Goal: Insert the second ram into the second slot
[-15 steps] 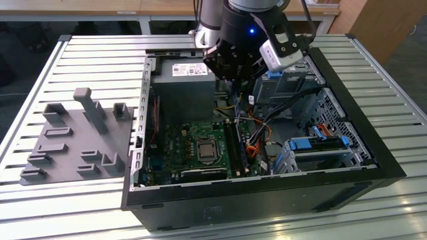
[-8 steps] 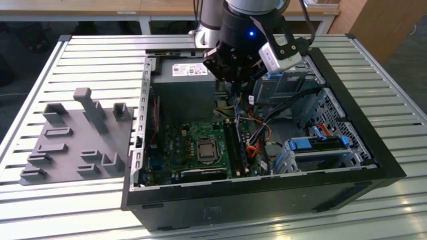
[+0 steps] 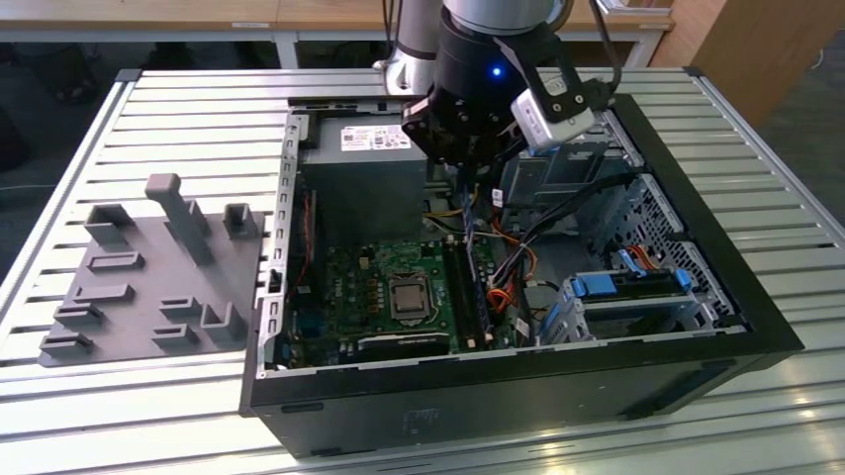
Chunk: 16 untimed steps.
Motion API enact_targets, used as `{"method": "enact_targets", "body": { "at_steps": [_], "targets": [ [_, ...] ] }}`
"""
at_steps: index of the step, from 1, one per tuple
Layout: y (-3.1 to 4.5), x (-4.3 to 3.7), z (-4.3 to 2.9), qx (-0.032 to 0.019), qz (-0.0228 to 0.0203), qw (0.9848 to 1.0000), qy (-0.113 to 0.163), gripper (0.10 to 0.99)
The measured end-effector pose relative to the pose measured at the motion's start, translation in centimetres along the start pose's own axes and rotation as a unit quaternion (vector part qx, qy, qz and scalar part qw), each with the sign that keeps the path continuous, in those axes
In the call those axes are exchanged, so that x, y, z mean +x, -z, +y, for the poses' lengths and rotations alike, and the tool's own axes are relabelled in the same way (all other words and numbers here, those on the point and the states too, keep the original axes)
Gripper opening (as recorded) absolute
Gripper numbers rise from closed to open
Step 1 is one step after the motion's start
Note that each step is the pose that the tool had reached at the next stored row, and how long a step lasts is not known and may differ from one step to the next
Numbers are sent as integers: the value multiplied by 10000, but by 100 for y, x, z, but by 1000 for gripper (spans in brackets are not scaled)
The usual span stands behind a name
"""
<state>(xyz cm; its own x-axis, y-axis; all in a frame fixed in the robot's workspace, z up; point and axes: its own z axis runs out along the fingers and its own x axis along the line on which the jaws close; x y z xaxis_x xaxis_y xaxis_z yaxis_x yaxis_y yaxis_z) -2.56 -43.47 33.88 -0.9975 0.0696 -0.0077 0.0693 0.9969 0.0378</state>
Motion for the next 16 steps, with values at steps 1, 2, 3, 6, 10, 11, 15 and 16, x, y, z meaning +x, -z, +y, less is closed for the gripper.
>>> {"method": "enact_targets", "body": {
  "at_steps": [1, 2, 3, 6, 10, 11, 15, 16],
  "targets": [
    [-4, 0, 0, 0, 0, 10000, 0, 141],
    [-8, 0, 0, 0, 0, 10000, 0, 141],
    [-12, 0, 0, 0, 0, 10000, 0, 141],
    [-24, 0, -1, -1, 0, 10000, 0, 141],
    [-36, 0, -1, 0, 0, 10000, 0, 141],
    [-39, 0, -1, 0, 0, 10000, 0, 141],
    [-50, 0, -2, 0, 0, 10000, 0, 141],
    [-53, 0, -2, 0, 0, 10000, 0, 141]
  ]
}}
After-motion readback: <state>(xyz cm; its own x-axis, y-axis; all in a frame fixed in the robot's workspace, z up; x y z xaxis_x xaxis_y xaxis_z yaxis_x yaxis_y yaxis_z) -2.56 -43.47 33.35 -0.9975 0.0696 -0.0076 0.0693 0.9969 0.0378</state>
